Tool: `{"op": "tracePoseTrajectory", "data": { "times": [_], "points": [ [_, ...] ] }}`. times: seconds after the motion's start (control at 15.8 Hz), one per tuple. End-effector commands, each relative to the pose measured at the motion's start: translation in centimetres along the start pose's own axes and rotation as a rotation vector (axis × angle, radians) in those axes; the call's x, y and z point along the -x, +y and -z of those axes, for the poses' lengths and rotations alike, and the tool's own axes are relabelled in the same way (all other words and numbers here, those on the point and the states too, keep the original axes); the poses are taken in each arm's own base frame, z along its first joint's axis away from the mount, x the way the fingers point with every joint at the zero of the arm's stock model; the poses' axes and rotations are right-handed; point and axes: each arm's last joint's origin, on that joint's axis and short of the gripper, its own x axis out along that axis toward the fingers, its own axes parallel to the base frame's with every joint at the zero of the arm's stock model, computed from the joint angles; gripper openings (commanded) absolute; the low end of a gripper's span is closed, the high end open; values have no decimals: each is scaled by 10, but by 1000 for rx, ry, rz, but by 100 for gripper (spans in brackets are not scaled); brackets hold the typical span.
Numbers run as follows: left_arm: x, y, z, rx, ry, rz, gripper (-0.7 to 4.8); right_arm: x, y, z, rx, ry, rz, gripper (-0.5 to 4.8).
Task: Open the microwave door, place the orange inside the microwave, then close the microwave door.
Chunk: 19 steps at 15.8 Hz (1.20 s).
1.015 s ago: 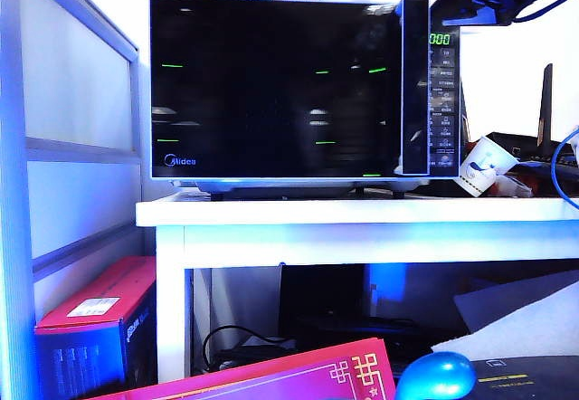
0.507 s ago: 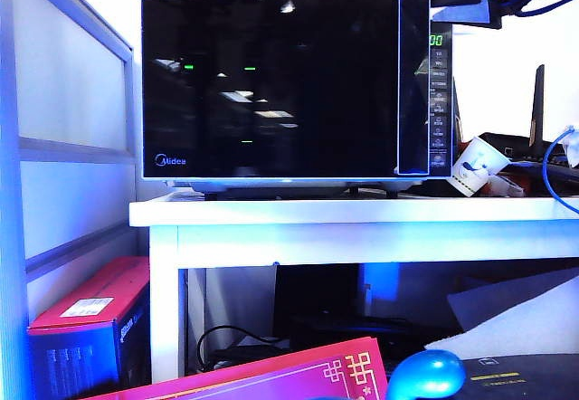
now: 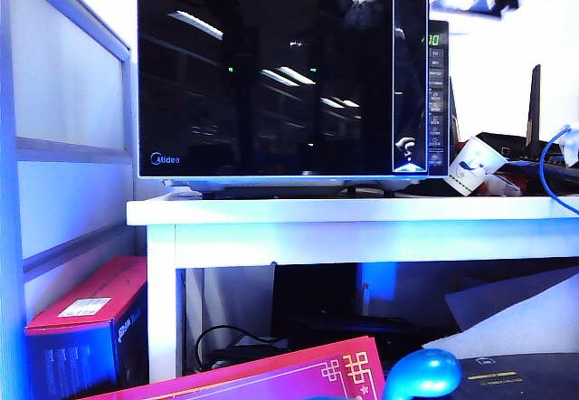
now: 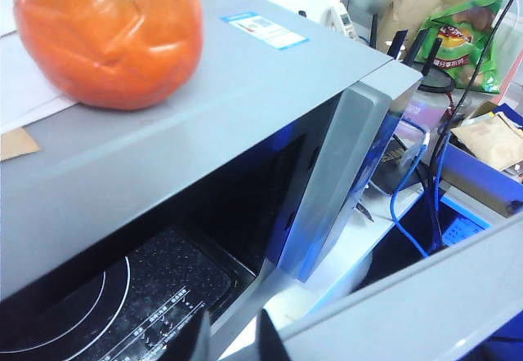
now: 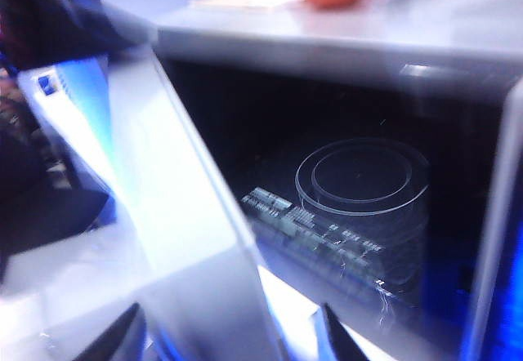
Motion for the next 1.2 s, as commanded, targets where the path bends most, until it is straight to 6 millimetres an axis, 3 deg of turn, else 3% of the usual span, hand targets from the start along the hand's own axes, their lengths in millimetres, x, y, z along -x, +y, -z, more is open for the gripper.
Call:
{"op": "tracePoseTrajectory", "data": {
  "times": [0.06, 0.32, 0.51, 0.7, 0.89, 1.2],
  "points": [
    [0, 0, 2, 7, 18, -9, 88, 26, 27, -44, 201, -95, 6, 274],
    [-1, -2, 3, 8, 29, -5, 88, 32, 17, -49, 220, -153, 373, 274],
    [-4, -6, 5, -16, 38, 0, 87, 11, -1, -33, 260, -122, 660, 274],
    [-5, -6, 6, -16, 40, -11, 87, -21, -16, -5, 239, -32, 657, 274],
    [-5, -6, 8, -9, 59, -13, 88, -41, -18, 13, 214, 39, 573, 274],
    [-2, -8, 1, -40, 16, -5, 88, -38, -7, 6, 224, 24, 395, 274]
  ]
}}
